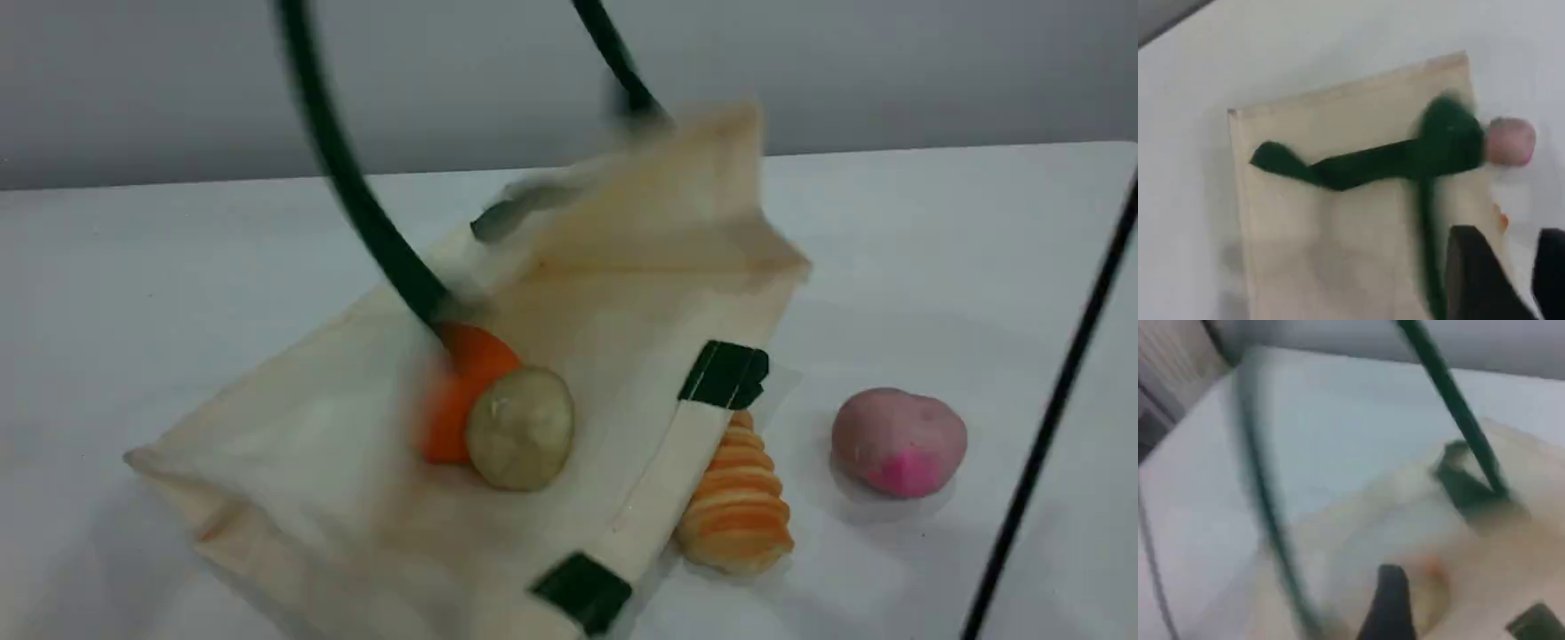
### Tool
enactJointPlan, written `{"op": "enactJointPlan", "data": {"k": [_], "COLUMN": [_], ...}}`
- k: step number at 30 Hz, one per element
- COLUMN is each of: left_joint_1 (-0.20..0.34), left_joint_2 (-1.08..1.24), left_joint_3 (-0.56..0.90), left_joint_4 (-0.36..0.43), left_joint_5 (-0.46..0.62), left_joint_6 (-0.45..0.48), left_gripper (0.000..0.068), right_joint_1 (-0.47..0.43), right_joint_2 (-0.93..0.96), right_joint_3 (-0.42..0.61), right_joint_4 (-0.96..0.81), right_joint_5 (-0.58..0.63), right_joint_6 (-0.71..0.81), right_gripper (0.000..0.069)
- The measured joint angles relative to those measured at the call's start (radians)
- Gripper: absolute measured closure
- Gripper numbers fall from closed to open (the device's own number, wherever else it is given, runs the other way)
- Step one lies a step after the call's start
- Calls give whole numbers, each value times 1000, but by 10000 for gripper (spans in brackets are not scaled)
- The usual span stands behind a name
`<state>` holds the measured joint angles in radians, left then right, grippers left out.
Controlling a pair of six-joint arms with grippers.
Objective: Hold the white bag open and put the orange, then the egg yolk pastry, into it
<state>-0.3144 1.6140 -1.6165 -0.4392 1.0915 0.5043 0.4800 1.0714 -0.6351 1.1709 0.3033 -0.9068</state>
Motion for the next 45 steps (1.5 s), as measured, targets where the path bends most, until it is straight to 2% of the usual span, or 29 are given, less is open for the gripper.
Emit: {"op": "enactJointPlan", "data": {"k": [3, 5, 8, 12, 17, 20, 23, 26, 30, 35, 40, 45], "left_joint_1": [0, 0, 0, 0, 0, 0, 0, 0, 0, 0, 0, 1], "left_joint_2": [-2, -17, -50, -110, -193, -243, -285, -321, -382, -497, -661, -866], "left_joint_3": [16, 16, 16, 17, 17, 19, 31, 61, 143, 285, 427, 557], "left_joint_4": [32, 56, 73, 64, 18, -15, -22, -74, -126, -124, -115, -42], "left_joint_5": [30, 35, 37, 64, 115, 135, 131, 131, 130, 129, 130, 131], "left_joint_6": [13, 13, 13, 12, 11, -20, -92, -125, -125, -125, -121, -117], "left_gripper": [293, 228, 174, 161, 159, 159, 159, 159, 159, 159, 171, 199], "right_joint_1": [-14, -14, -14, -14, -13, -13, -13, -13, -13, -13, -13, -13], "right_joint_2": [-70, -113, -173, -267, -419, -532, -658, -786, -937, -1028, -1027, -1027], "right_joint_3": [0, -1, -1, -1, -1, -1, -1, 0, 34, 119, 128, 128], "right_joint_4": [-87, -162, -308, -542, -809, -936, -1056, -1141, -1157, -1157, -1171, -1171], "right_joint_5": [96, 154, 239, 407, 674, 826, 905, 922, 847, 788, 759, 757], "right_joint_6": [74, 158, 302, 510, 723, 793, 802, 802, 826, 849, 850, 850], "right_gripper": [134, 134, 134, 134, 134, 143, 161, 174, 178, 178, 178, 178]}}
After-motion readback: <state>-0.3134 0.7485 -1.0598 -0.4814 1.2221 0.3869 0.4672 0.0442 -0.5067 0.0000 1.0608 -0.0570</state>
